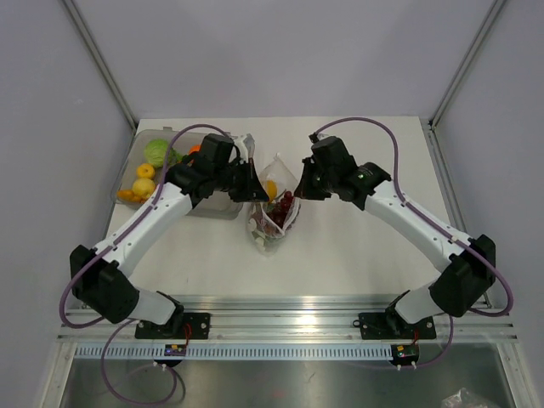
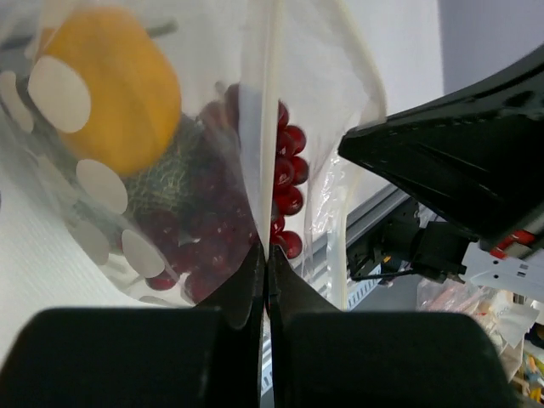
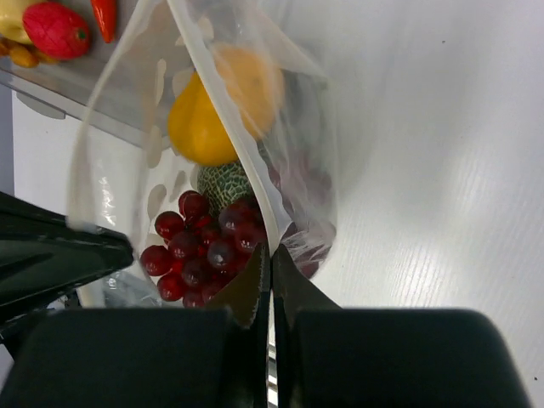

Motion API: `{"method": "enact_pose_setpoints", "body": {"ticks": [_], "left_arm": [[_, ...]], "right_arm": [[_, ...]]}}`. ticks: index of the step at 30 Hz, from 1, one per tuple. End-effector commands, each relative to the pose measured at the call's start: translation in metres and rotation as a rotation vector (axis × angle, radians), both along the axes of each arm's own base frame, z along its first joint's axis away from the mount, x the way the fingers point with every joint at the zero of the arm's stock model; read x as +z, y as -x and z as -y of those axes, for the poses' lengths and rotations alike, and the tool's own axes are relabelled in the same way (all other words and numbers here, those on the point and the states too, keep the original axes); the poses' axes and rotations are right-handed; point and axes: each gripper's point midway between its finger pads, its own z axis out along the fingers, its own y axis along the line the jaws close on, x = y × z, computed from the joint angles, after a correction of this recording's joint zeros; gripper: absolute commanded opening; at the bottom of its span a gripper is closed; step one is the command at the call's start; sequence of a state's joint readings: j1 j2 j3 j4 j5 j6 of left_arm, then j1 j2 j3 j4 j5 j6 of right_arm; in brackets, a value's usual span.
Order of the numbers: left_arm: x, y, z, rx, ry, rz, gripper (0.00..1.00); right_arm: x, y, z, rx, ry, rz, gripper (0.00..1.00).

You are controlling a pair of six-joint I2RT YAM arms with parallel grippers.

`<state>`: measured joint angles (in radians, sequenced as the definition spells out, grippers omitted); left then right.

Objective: Place the food in the zip-top bag and seal the zipper
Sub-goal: Adjust the zipper food storage bag at the center of the board.

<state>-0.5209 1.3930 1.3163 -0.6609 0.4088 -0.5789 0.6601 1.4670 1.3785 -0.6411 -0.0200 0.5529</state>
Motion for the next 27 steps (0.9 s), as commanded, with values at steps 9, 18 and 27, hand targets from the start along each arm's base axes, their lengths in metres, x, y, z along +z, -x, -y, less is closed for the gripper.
{"method": "enact_pose_setpoints", "body": {"ticks": [9, 18, 27], "left_arm": [[0.037, -0.011, 0.012, -0.003, 0.029, 0.111, 0.00], [0.050, 0.000, 0.022, -0.066, 0.038, 0.101, 0.00], [0.035, 0.006, 0.020, -0.083, 0.013, 0.078, 0.00]], "right_arm": [[0.061, 0.013, 0.008, 0.017, -0.097, 0.168, 0.00], [0.062, 0.019, 0.025, -0.022, -0.053, 0.168, 0.00], [0.053, 0.023, 0.031, -0.030, -0.035, 0.161, 0.00]]}}
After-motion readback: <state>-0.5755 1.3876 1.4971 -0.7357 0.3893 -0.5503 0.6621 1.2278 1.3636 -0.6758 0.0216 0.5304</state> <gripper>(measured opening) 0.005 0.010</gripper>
